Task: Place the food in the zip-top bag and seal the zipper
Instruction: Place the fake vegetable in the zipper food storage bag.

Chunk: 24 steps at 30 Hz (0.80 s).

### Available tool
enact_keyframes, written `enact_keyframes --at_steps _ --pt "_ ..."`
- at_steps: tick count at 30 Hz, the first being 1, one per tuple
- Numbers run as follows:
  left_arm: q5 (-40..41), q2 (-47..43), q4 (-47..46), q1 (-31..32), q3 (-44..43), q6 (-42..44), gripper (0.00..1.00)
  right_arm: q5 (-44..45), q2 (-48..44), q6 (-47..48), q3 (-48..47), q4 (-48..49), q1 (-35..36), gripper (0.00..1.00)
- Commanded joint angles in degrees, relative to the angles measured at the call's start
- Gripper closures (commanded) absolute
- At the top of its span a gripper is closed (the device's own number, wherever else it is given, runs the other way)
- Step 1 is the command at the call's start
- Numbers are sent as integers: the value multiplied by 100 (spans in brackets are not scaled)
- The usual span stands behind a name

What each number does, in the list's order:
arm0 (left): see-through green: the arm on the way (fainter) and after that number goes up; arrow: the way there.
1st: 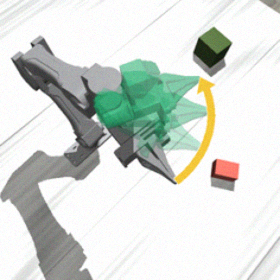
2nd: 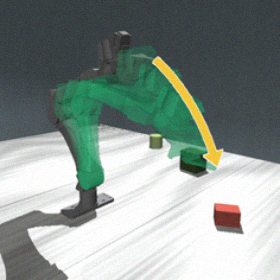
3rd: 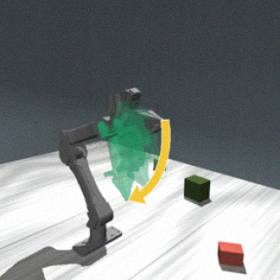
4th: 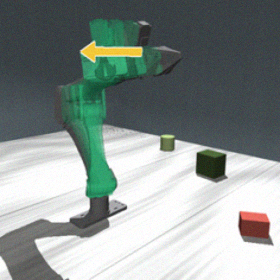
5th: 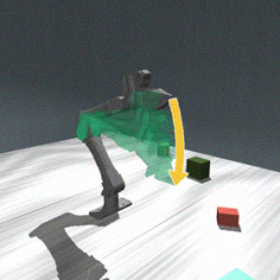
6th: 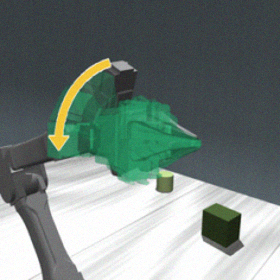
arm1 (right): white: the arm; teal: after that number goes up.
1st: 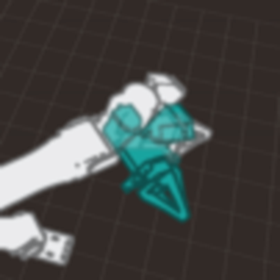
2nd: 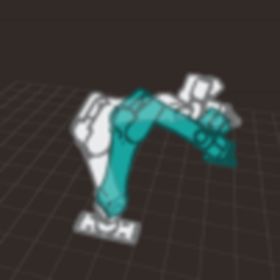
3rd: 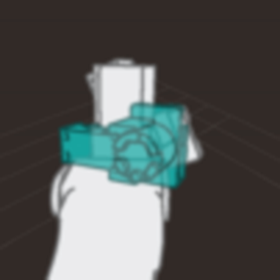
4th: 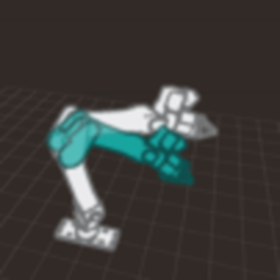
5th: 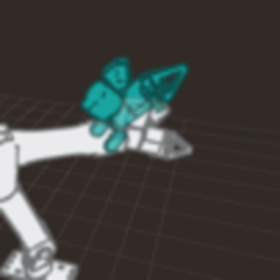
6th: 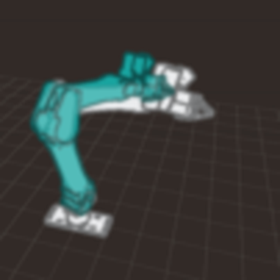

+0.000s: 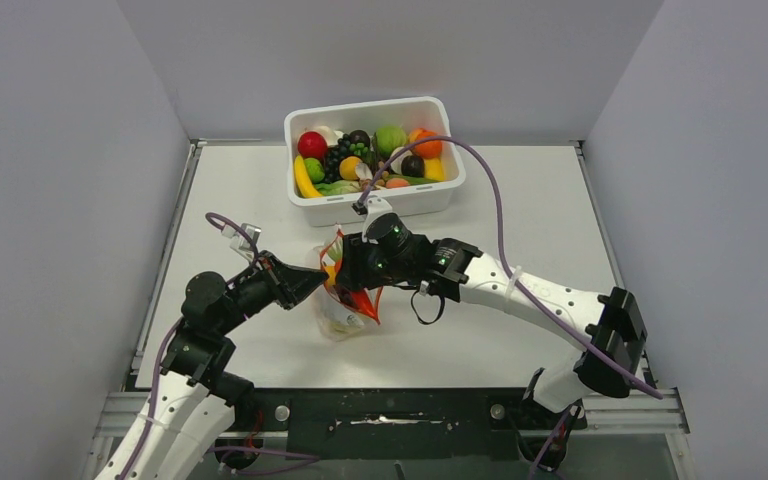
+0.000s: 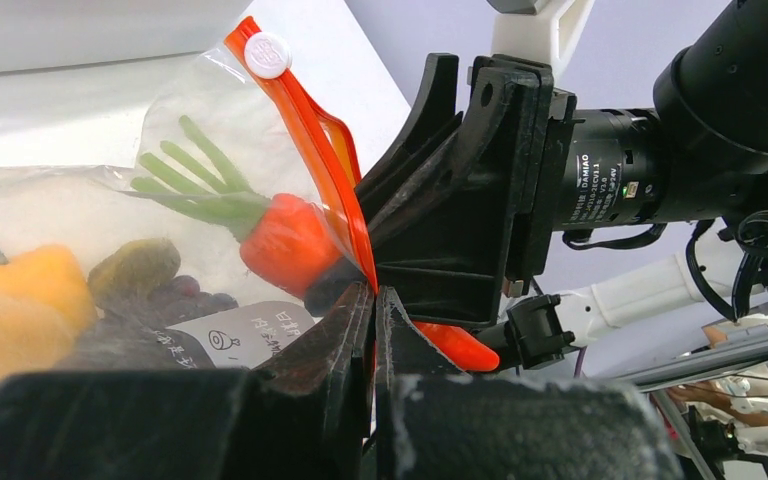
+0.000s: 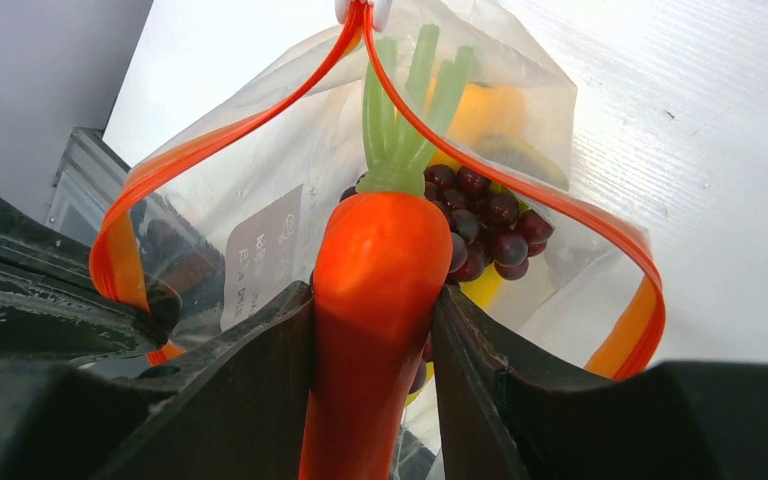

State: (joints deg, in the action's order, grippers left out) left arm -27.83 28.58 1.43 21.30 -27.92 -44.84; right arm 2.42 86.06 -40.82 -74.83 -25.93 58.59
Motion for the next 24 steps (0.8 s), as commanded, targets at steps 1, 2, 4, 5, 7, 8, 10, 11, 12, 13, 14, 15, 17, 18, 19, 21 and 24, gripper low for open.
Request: enact_keyframes --at_steps 1,2,4,5,7,8,10,11,12,13,14,15,17,18,19,21,24 --pt "-186 -45 -596 17 -65 -56 100 82 7 115 -363 326 29 64" --pt "-183 -53 -592 21 -64 -47 100 83 14 161 -370 333 30 64" --pt "-184 -71 -583 16 -66 -51 100 85 40 207 -377 372 27 63" --pt "-185 -76 -583 20 -64 -52 100 96 51 214 -367 384 30 63" --pt "-187 -97 -574 16 -51 -63 100 95 75 223 -366 396 28 60" --pt "-181 -98 -569 17 -47 -62 100 88 83 230 -374 396 29 57" --pt "-158 -107 -546 16 -38 -54 100 83 88 254 -402 346 30 50" --pt "-148 -122 -533 16 -38 -45 100 95 80 258 -430 303 30 47" --pt "-144 -120 -519 19 -38 -45 100 105 59 258 -451 241 30 44" --pt "-121 -126 -501 16 -38 -35 100 120 22 266 -449 205 27 42" --pt "-109 -125 -491 15 -33 -34 100 145 -24 263 -453 181 28 40" --pt "-94 -124 -487 15 -37 -34 100 172 -80 265 -447 158 28 39" --pt "-78 -125 -486 16 -46 -34 100 197 -197 267 -437 115 19 38" --pt "-72 -123 -486 17 -51 -36 100 204 -260 267 -426 93 21 38" --pt "-59 -119 -486 16 -53 -34 100 211 -333 260 -416 77 20 38" --pt "-32 -116 -494 15 -40 -34 100 250 -484 259 -361 67 13 40" --pt "-25 -112 -512 15 -33 -42 100 360 -747 206 -208 9 3 45"
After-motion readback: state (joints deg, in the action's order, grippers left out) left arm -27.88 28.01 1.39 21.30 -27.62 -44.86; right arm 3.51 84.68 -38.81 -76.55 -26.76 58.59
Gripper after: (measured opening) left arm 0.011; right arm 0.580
